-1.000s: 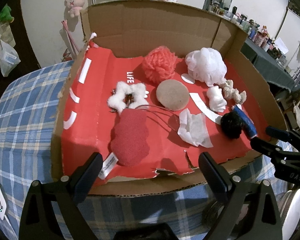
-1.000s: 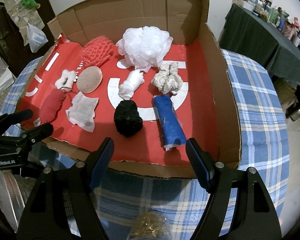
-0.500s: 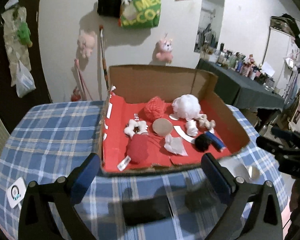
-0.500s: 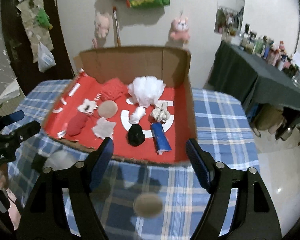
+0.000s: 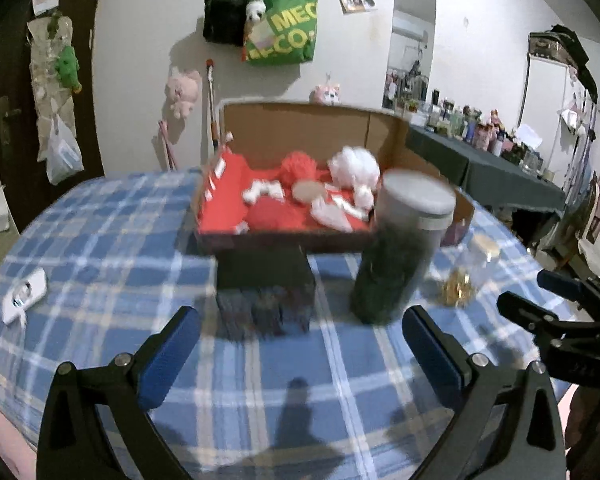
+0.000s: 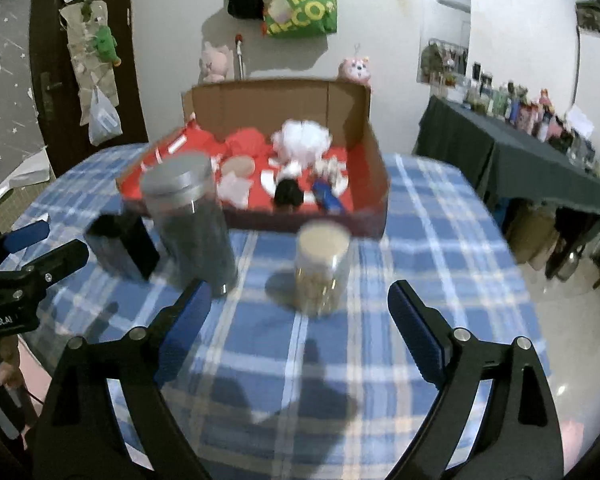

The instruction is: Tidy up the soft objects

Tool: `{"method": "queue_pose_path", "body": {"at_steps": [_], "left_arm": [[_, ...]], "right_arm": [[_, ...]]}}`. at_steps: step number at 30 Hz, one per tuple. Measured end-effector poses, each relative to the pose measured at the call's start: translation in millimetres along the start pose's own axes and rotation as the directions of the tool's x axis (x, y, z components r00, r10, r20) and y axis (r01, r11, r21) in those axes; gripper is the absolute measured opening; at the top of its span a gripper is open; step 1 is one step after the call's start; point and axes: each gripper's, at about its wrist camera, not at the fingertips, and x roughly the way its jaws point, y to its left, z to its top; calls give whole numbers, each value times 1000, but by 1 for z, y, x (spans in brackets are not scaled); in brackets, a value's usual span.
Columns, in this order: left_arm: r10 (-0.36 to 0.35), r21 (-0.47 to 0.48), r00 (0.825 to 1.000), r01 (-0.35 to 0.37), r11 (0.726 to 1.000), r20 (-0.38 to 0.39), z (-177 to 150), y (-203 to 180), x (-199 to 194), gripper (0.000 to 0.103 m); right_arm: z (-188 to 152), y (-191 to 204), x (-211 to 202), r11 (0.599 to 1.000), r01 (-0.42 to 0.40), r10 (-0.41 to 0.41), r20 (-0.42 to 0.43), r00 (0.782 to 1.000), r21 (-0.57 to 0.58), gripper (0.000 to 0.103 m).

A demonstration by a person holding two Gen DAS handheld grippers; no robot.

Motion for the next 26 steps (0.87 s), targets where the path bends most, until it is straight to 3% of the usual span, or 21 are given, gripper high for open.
{"method": "queue_pose_path", "body": {"at_steps": [10, 12, 26], "left_arm": [[69, 27, 985, -66, 997, -159, -45, -9, 50, 103], [88, 38, 985, -83, 996, -151, -49, -11, 51, 103], [108, 38, 985, -104, 994, -131, -52, -15, 49, 103]], "right_arm": [[-56, 0, 57, 999, 27, -24, -134, 991, 25, 91], [-58, 3, 55, 998, 57, -56, -104, 993, 0, 91], [-62, 4, 53, 998, 65, -63, -98, 993, 18, 93]]}}
